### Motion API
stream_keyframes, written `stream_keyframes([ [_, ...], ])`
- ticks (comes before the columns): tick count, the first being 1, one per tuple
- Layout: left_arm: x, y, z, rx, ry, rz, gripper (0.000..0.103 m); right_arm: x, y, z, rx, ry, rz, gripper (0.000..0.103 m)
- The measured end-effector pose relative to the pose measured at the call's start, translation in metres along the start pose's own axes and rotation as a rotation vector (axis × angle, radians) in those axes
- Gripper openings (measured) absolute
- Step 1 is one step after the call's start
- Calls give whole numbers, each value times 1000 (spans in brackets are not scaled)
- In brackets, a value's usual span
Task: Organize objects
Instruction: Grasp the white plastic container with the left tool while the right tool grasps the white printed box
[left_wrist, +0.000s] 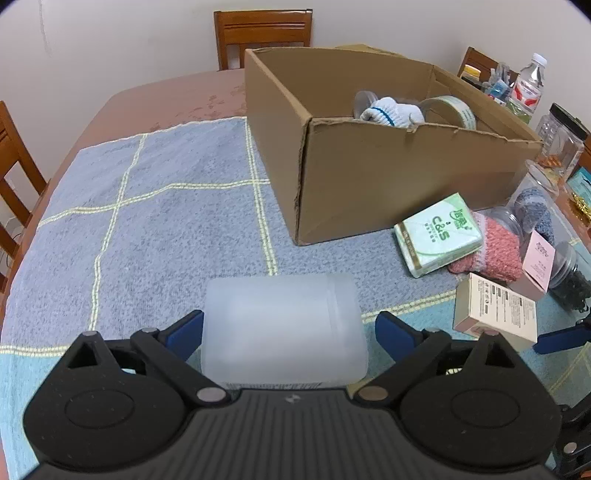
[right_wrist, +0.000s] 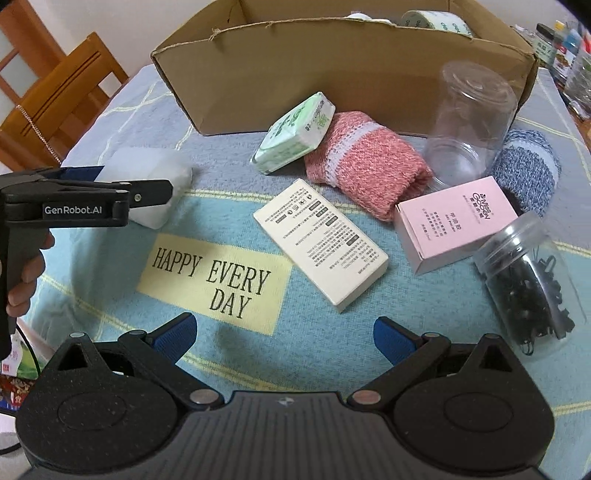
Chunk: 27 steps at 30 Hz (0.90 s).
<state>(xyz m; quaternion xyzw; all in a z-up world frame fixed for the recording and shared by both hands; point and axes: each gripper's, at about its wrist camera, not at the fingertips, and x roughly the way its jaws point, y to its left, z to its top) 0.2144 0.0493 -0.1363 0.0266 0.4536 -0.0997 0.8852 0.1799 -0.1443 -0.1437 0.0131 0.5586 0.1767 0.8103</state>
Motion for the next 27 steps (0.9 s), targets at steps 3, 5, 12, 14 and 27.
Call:
stream_keyframes([
  [3, 0, 1, 2, 16, -3, -4, 96, 2, 4, 4, 17, -12, 3, 103],
  [5, 0, 2, 3, 20, -5, -3, 96, 4, 6, 7, 22, -20, 1, 103],
  [12, -2, 13, 3, 7, -8, -16, 95, 12, 11, 24, 33, -49, 3, 103],
  [14, -2, 14, 2, 10, -8, -27, 94, 16, 12, 30, 38, -53, -5, 103],
  [27, 1, 25, 8, 9, 3, 5, 83, 21, 12, 44, 73, -67, -49, 103],
])
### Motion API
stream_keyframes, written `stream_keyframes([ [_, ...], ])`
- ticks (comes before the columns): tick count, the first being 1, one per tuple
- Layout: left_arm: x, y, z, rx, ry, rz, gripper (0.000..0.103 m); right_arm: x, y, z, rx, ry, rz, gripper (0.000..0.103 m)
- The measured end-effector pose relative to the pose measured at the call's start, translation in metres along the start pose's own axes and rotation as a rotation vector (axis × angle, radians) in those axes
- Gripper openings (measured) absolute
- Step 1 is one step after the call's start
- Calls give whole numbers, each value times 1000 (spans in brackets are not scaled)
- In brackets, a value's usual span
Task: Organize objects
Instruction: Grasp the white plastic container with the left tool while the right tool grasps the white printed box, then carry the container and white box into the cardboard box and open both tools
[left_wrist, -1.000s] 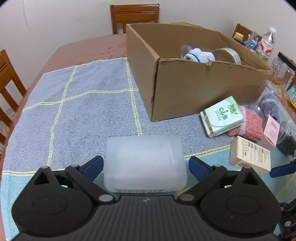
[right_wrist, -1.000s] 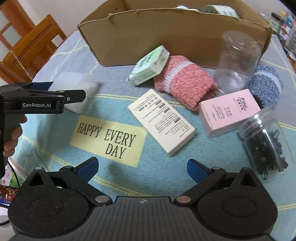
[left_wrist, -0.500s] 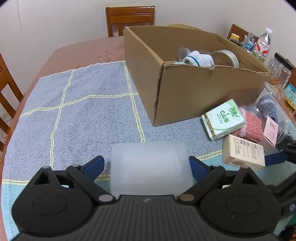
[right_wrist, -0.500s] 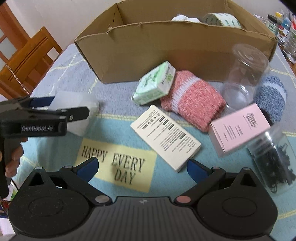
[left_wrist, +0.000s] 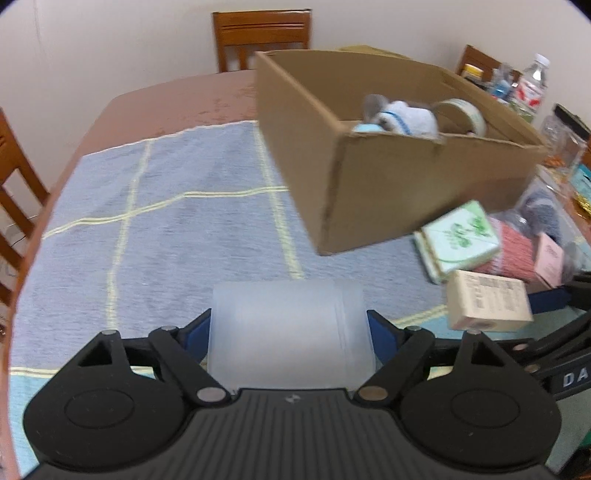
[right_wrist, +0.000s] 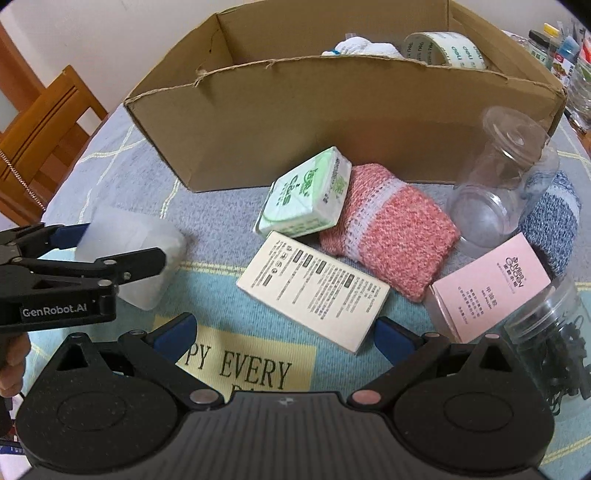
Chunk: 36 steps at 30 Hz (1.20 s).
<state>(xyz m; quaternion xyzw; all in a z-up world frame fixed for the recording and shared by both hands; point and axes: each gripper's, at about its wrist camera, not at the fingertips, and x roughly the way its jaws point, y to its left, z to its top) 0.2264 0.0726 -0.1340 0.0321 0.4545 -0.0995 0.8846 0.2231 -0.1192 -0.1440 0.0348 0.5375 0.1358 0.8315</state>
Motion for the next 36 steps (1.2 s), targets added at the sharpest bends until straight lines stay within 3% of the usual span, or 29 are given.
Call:
stream_keyframes([
  [11, 0, 18, 2, -12, -2, 37, 83, 11, 5, 15, 77, -24, -65, 102],
  [18, -3, 16, -1, 2, 7, 27, 83, 13, 14, 18, 39, -23, -132, 90],
  [31, -2, 14, -1, 14, 23, 41, 83, 13, 11, 23, -2, 12, -137, 89],
  [36, -10, 13, 2, 17, 50, 19, 83, 3, 8, 18, -35, 34, -91, 89],
])
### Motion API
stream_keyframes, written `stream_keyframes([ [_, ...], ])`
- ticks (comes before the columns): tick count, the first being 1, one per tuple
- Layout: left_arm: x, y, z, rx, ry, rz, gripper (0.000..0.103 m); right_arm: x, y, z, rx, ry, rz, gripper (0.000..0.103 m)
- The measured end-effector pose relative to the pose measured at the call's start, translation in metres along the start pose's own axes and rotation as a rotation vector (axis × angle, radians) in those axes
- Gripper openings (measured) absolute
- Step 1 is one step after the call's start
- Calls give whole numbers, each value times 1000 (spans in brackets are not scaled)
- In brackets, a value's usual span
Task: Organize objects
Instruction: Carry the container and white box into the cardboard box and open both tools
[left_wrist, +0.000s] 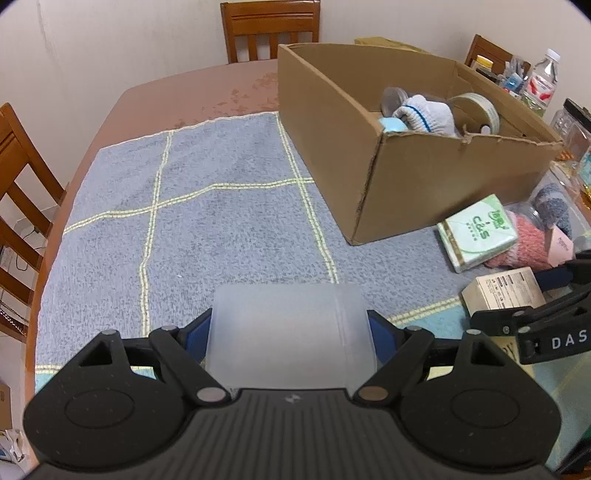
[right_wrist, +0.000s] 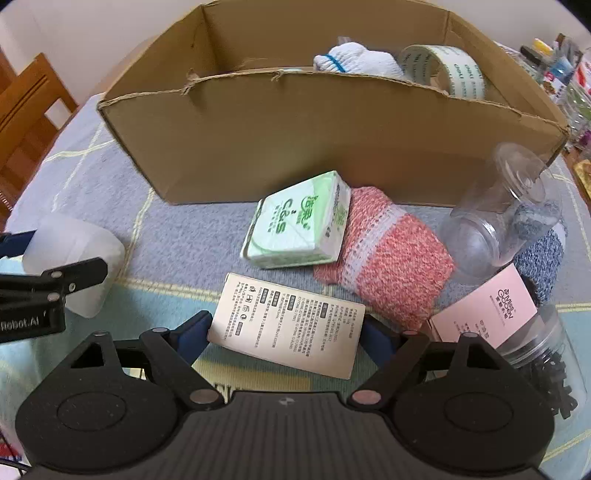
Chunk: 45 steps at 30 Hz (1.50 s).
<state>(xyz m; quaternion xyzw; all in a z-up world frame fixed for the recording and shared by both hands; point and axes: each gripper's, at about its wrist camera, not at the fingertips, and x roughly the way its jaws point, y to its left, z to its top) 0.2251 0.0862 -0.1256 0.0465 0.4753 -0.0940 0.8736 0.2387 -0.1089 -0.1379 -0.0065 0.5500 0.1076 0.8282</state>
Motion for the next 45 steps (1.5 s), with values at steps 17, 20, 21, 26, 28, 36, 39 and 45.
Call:
stream_keyframes([
  [17, -75, -28, 45, 67, -48, -106, 83, -72, -16, 13, -158, -6, 95, 89],
  [20, -84, -39, 61, 78, -80, -122, 83, -86, -18, 21, -185, -35, 98, 89],
  [21, -87, -43, 66, 84, -91, -128, 83, -91, -19, 24, -192, -46, 98, 89],
  [26, -88, -67, 97, 111, -144, -151, 83, -117, -30, 39, -216, -110, 92, 89],
  [28, -84, -78, 110, 120, -161, -161, 83, -123, -36, 47, -221, -135, 84, 89],
  [36, -52, -109, 147, 111, -159, -184, 83, -138, -73, 79, -228, -209, 30, 89],
  [39, -38, -117, 155, 96, -145, -187, 83, -135, -90, 90, -221, -218, 14, 89],
  [45, -17, -128, 168, 50, -124, -177, 83, -122, -113, 107, -222, -208, 16, 89],
])
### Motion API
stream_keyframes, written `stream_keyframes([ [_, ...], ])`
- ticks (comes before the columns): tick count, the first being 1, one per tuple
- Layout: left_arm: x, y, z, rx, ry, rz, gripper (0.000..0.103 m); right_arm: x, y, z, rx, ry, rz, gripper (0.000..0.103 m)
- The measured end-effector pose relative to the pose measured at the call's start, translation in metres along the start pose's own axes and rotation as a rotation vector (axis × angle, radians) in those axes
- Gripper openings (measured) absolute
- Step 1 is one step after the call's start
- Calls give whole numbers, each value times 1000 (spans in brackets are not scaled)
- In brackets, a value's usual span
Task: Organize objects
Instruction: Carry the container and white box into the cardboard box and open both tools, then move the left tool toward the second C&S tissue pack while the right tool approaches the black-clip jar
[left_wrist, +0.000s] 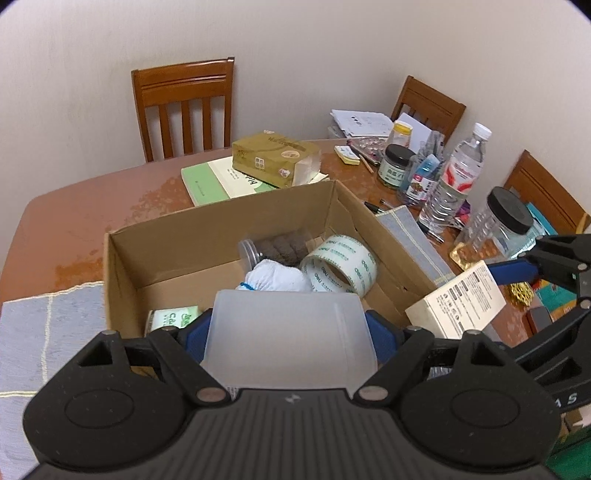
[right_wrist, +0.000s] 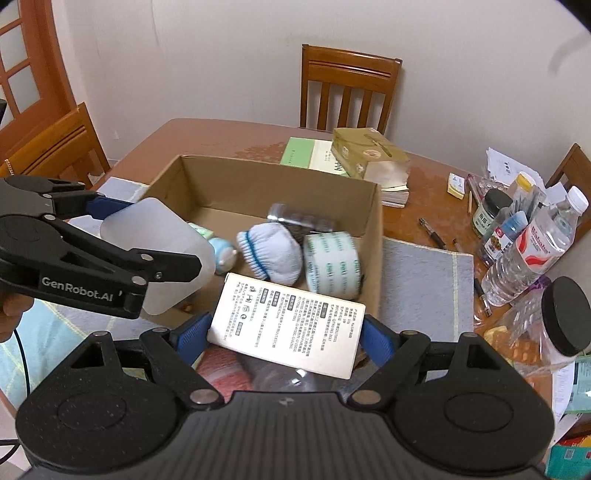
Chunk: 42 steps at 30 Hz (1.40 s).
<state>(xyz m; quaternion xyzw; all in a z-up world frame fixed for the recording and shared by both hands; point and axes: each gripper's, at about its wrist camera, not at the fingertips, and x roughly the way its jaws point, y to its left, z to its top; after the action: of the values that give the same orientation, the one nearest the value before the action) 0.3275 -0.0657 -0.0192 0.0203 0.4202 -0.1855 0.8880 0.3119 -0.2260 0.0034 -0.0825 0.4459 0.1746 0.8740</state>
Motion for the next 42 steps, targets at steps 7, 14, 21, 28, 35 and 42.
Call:
stream_keyframes([
  [7, 20, 5, 4, -112, 1, 3, 94, 20, -19, 6, -17, 10, 8, 89],
  [14, 14, 9, 5, -119, -22, 68, 98, 35, -26, 11, -19, 18, 45, 89],
  [21, 5, 9, -4, -98, -21, 107, 98, 36, -29, 13, 16, -9, 89, 103],
  [28, -6, 2, -21, -36, -31, 155, 100, 31, -29, 2, 29, 0, 67, 103],
  [35, -16, -7, -41, 11, -45, 194, 100, 25, -24, -22, 43, 9, 47, 103],
  [42, -30, -15, -63, 12, -68, 211, 100, 9, -18, -46, 68, -25, 29, 103],
])
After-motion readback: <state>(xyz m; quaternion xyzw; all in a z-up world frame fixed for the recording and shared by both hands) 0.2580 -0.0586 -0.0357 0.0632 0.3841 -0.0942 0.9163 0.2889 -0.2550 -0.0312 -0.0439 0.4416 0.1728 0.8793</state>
